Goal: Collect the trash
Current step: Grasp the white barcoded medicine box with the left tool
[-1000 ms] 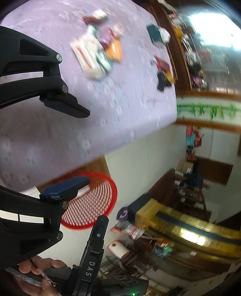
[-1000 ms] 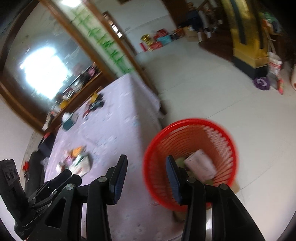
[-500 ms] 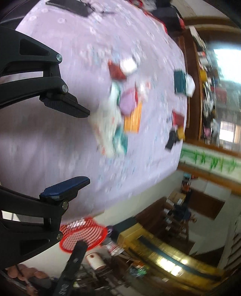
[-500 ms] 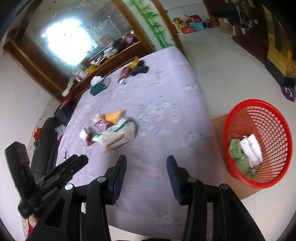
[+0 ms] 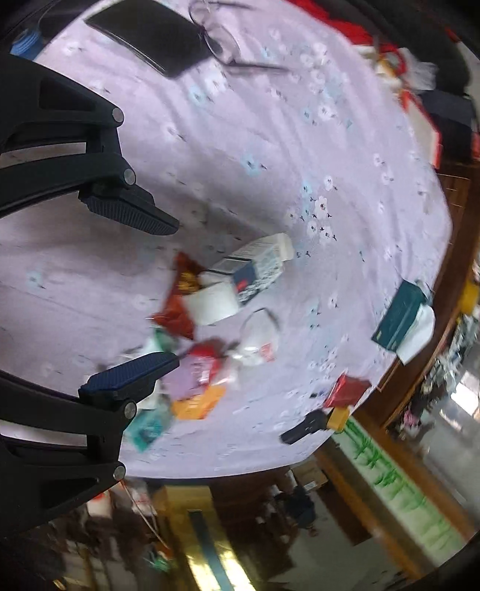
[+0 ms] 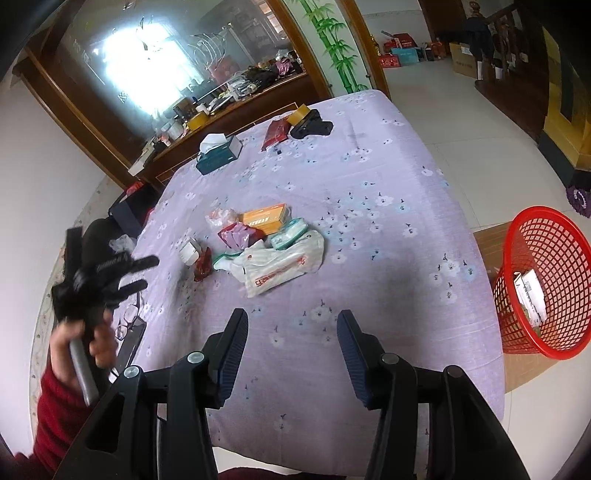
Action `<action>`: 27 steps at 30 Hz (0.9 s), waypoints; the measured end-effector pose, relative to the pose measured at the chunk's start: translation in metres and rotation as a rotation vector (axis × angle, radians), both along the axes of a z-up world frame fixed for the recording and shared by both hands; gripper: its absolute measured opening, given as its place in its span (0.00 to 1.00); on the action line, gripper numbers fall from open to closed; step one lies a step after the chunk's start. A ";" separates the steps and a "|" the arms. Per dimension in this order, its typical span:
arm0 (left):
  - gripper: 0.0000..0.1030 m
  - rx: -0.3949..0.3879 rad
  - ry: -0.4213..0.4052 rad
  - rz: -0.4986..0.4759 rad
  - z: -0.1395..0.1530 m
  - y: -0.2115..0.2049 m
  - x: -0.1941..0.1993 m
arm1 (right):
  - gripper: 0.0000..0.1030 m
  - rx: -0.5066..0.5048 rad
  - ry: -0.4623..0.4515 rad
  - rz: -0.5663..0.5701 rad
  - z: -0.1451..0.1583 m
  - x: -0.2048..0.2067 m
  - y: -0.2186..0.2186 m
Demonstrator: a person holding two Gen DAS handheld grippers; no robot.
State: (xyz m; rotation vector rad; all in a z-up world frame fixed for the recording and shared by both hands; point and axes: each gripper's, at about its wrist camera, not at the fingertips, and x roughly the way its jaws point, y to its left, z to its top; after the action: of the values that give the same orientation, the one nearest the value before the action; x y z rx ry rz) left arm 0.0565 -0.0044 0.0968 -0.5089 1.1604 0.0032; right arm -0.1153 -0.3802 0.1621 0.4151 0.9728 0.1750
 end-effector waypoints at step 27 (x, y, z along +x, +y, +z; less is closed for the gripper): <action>0.34 -0.012 -0.017 -0.166 -0.037 -0.003 0.031 | 0.53 0.036 0.062 -0.098 -0.026 0.056 -0.004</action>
State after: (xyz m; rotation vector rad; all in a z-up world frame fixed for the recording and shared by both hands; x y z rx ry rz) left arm 0.0879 -0.0073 0.0596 -0.4214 1.1837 -0.1514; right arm -0.0597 -0.3847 0.1365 0.5025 1.0086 0.0916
